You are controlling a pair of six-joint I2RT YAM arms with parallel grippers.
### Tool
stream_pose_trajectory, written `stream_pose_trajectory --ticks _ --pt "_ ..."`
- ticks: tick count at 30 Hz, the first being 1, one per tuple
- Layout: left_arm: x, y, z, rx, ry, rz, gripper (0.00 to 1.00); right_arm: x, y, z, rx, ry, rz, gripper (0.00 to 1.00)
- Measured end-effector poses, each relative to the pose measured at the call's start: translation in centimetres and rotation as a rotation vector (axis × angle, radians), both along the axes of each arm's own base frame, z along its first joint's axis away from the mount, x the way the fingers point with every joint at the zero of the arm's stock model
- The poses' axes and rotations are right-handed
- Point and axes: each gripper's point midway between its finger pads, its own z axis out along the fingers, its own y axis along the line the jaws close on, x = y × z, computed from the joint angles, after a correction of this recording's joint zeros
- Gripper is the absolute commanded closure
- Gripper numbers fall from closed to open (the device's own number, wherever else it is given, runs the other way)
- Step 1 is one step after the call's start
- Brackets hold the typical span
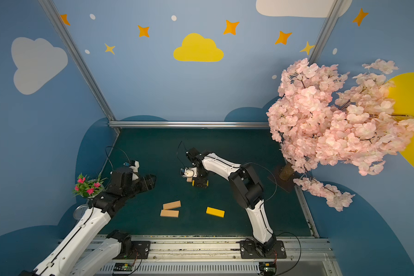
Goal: Assemble the number 6 with building blocks
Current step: Assemble the building block at the center of the board, then pick up the building block from the center of the board.
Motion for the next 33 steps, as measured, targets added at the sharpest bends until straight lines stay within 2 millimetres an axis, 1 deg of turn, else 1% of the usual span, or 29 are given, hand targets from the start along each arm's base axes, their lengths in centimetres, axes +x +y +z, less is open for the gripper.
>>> stream_pose_trajectory --ticks 2,4,7,8,9,10,11,12,13,14,15,16,17,18,20,21,23,25,30,33 --pt "0.1 0.0 0.3 0.002 -0.006 -0.003 0.18 0.9 0.1 3.6 0.068 -0.088 -0.058 0.06" --pt "0.3 -0.1 0.6 0.006 -0.013 -0.008 0.17 2.0 -0.7 8.3 0.169 -0.192 -0.186 0.06" --pt "0.6 -0.2 0.8 0.012 -0.013 -0.015 0.17 2.7 -2.6 14.1 0.353 -0.172 -0.332 0.06" --pt "0.6 -0.2 0.7 0.013 -0.009 -0.018 0.18 2.9 -3.3 15.2 0.393 -0.156 -0.365 0.06" --pt "0.6 -0.2 0.5 0.014 -0.004 -0.02 0.17 3.0 -4.4 15.8 0.414 -0.144 -0.399 0.06" --pt "0.6 -0.3 0.4 0.015 0.0 -0.023 0.17 2.7 -5.3 15.8 0.415 -0.133 -0.415 0.06" --pt "0.6 -0.3 0.3 0.016 0.003 -0.027 0.18 1.8 -5.8 15.3 0.403 -0.119 -0.409 0.06" --pt "0.6 -0.3 0.3 0.017 0.003 -0.028 0.17 0.0 -5.9 14.2 0.375 -0.092 -0.377 0.07" --pt "0.6 -0.3 0.3 0.02 0.003 -0.032 0.17 -2.7 -5.7 12.7 0.333 -0.053 -0.312 0.08" --pt "0.6 -0.4 0.3 0.022 0.003 -0.036 0.17 -5.0 -5.7 11.3 0.294 -0.017 -0.256 0.1" --pt "0.5 -0.4 0.3 0.024 0.003 -0.04 0.17 -7.7 -5.9 9.5 0.24 0.03 -0.194 0.12" --pt "0.5 -0.4 0.3 0.025 0.004 -0.043 0.18 -9.9 -6.2 7.9 0.194 0.074 -0.14 0.14" --pt "0.5 -0.4 0.2 0.025 0.006 -0.047 0.17 -11.8 -6.9 6.4 0.138 0.113 -0.095 0.16" --pt "0.4 -0.5 0.2 0.024 0.007 -0.05 0.17 -13.2 -7.9 5.1 0.082 0.15 -0.074 0.17" --pt "0.4 -0.6 0.1 0.021 0.01 -0.058 0.17 -14.7 -9.6 3.3 -0.008 0.186 -0.065 0.2" --pt "0.3 -0.7 0.0 0.019 0.013 -0.061 0.18 -15.1 -10.1 2.7 -0.041 0.192 -0.062 0.21" --pt "0.2 -0.8 -0.3 0.015 0.02 -0.066 0.17 -15.3 -10.6 2.0 -0.089 0.186 -0.056 0.23" --pt "0.0 -0.8 -0.7 0.014 0.031 -0.07 0.17 -15.3 -10.5 1.0 -0.137 0.176 -0.053 0.25" --pt "-0.1 -1.0 -1.0 0.008 0.043 -0.08 0.18 -15.6 -9.9 -2.1 -0.248 0.202 -0.055 0.28" --pt "-0.1 -1.0 -1.0 0.008 0.043 -0.081 0.17 -16.0 -9.5 -3.1 -0.27 0.206 -0.049 0.3"
